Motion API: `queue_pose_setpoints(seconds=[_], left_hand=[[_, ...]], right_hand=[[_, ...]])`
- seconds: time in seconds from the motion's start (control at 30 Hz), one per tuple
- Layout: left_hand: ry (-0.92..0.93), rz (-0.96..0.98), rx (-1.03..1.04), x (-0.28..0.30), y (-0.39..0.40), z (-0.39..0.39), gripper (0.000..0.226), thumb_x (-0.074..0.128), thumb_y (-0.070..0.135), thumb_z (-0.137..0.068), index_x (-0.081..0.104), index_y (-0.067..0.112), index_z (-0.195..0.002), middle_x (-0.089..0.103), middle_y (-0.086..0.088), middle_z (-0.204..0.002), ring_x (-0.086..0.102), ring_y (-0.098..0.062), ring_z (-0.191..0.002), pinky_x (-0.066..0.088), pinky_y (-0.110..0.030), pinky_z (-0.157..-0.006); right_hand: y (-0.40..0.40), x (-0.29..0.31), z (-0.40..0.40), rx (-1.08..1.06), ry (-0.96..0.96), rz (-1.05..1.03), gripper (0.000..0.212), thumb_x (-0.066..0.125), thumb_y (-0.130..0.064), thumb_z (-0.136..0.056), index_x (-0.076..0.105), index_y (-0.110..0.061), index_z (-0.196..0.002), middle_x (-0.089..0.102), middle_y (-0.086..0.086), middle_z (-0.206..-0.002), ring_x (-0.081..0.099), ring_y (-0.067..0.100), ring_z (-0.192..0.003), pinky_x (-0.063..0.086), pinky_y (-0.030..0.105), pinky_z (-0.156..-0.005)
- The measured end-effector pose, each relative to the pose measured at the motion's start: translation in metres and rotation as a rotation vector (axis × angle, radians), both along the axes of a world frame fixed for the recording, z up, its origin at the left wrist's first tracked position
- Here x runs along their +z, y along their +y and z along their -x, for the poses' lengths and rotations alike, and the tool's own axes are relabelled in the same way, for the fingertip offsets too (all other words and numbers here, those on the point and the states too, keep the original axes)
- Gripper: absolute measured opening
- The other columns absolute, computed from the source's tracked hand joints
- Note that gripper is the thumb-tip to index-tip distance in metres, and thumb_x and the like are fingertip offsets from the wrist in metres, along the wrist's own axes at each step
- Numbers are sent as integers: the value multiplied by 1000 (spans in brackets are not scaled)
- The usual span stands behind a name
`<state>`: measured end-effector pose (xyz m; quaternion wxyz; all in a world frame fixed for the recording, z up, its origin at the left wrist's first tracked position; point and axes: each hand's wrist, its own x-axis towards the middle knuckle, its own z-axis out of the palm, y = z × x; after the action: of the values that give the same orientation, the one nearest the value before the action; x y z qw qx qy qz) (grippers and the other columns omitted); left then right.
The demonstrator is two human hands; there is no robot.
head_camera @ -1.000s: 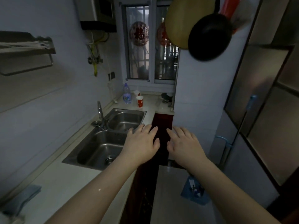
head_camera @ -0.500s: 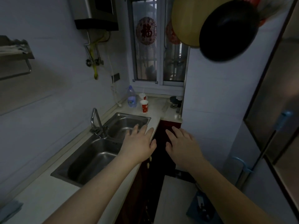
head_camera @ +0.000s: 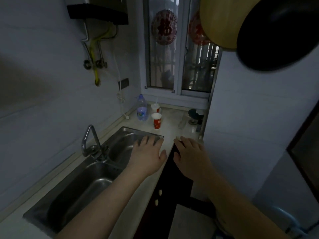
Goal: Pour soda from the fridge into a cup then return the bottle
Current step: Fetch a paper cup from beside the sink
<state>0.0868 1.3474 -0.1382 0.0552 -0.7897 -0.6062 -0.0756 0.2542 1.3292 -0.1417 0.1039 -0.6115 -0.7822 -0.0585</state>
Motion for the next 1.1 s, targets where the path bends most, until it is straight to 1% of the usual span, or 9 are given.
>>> queue_pose_setpoints(seconds=[0.17,0.5,0.57,0.63,0.7,0.8,0.9,0.97,1.1], left_hand=[[-5,-6,-22,1,71,2,54,31,50,-97,31,29,-147,32,-1,-154,25,-22,-143,26,-48,-113],[-61,3,-12,-11,170,4,53,32,48,-100,32,26,-148,33,-1,-154,25,-22,-143,24,-46,-113],[-63,21,23,-19,195,3,57,27,52,-98,32,26,-148,34,-2,-153,25,-22,-143,23,-44,-113],[-57,42,56,-29,220,0,72,11,60,-89,30,27,-149,32,-1,-154,23,-22,-144,21,-45,-114],[-61,64,74,-40,250,-2,78,6,63,-84,27,27,-150,29,-2,-157,21,-22,-145,20,-47,-115],[-22,60,114,-59,301,-3,72,13,59,-88,31,26,-149,32,-2,-156,25,-22,-144,26,-47,-113],[2,69,148,-70,344,-2,71,15,58,-87,45,24,-141,47,-4,-146,40,-26,-136,38,-50,-105],[-12,72,183,-77,371,-1,67,22,57,-88,55,21,-134,57,-7,-136,50,-29,-129,45,-53,-98],[-18,106,233,-94,415,1,60,31,55,-88,62,20,-126,63,-7,-127,59,-29,-119,51,-53,-90]], right_hand=[[68,-2,4,-11,50,22,54,23,-43,-100,21,-24,-151,23,5,-157,23,23,-143,20,37,-114],[187,-18,3,22,82,74,54,23,-45,-101,20,-25,-151,22,4,-158,21,22,-144,19,39,-115],[216,-27,1,42,79,85,54,25,-45,-101,20,-26,-151,22,3,-158,21,22,-144,20,38,-114],[249,-39,-2,58,86,119,55,25,-46,-100,17,-27,-151,20,2,-158,19,21,-144,19,38,-115],[289,-50,-4,78,105,156,56,26,-46,-100,16,-27,-152,18,1,-159,17,21,-145,17,39,-115],[350,-64,-5,128,125,162,56,30,-43,-99,18,-26,-152,20,0,-158,19,20,-143,18,38,-115],[400,-68,-7,177,148,189,56,32,-41,-99,17,-26,-152,21,-1,-157,20,19,-142,18,35,-114],[433,-71,-7,204,141,210,57,33,-42,-99,17,-26,-152,21,0,-157,20,19,-142,17,37,-115],[493,-86,-3,247,121,220,57,36,-44,-98,23,-24,-150,26,0,-155,26,20,-140,23,37,-112]])
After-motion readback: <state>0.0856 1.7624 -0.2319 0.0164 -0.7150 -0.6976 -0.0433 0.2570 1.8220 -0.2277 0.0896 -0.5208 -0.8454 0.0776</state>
